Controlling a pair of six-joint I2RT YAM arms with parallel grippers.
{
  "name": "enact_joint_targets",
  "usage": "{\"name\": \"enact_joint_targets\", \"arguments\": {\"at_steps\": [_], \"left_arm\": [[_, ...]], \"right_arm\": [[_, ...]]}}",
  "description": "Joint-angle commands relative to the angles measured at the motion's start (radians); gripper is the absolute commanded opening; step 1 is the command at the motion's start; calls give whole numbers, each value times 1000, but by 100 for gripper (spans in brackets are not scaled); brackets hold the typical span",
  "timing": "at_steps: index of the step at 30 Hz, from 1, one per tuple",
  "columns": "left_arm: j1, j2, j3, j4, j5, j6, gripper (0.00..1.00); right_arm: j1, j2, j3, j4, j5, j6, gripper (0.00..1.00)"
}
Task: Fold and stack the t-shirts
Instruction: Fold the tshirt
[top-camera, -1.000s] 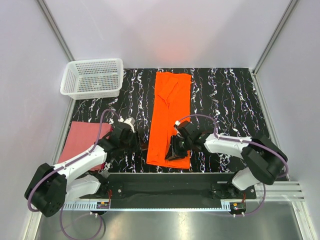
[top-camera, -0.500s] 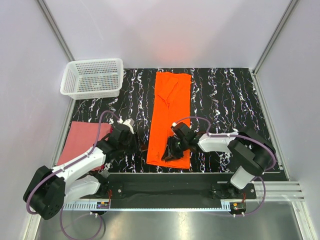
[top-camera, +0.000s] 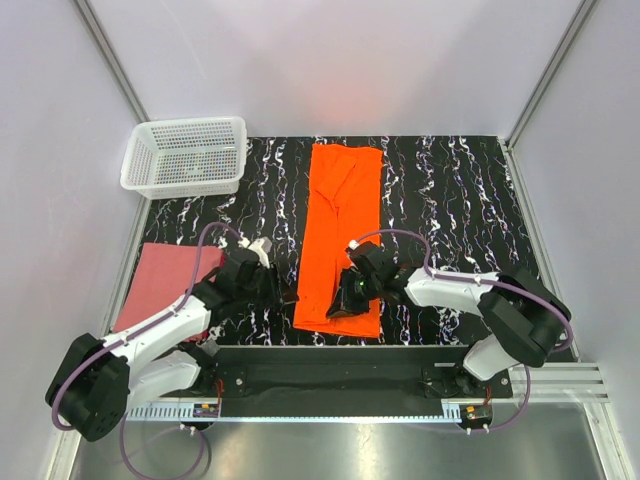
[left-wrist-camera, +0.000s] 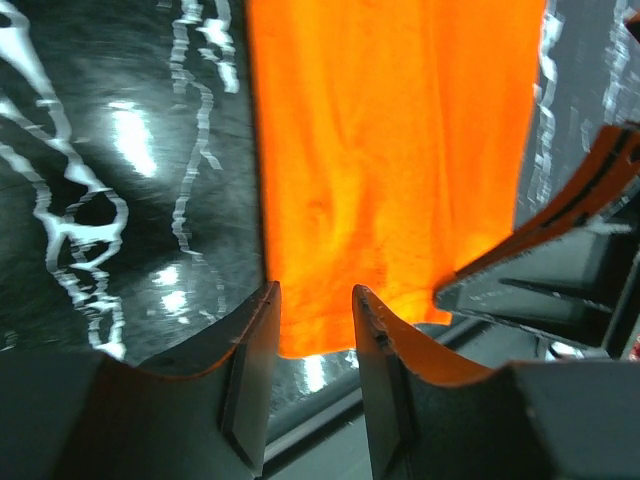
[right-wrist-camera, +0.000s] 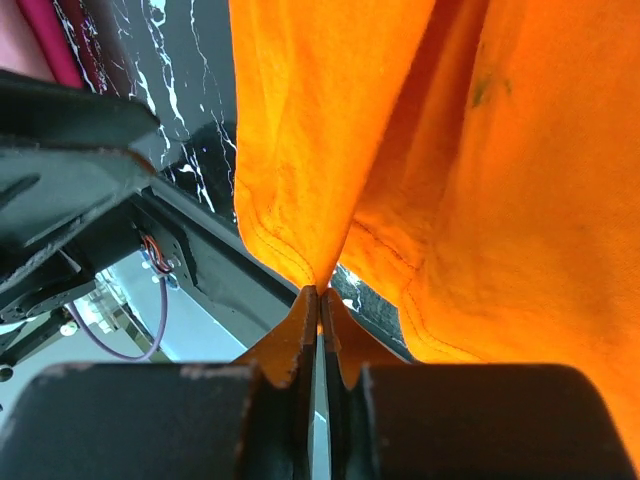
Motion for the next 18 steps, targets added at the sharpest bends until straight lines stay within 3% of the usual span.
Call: {"name": "enact_joint_targets", "arguments": {"at_steps": [1,10,18], "left_arm": [[-5,-14,18,93,115,29,38],[-34,175,63,147,218,66,32],[-62,256,-25,242,238,42,28]], "right_arm": [[10,-12,-14,-29,12,18,7],[10,34,-40,8,4,21,6],[10,34,-60,21,8,41,4]]}}
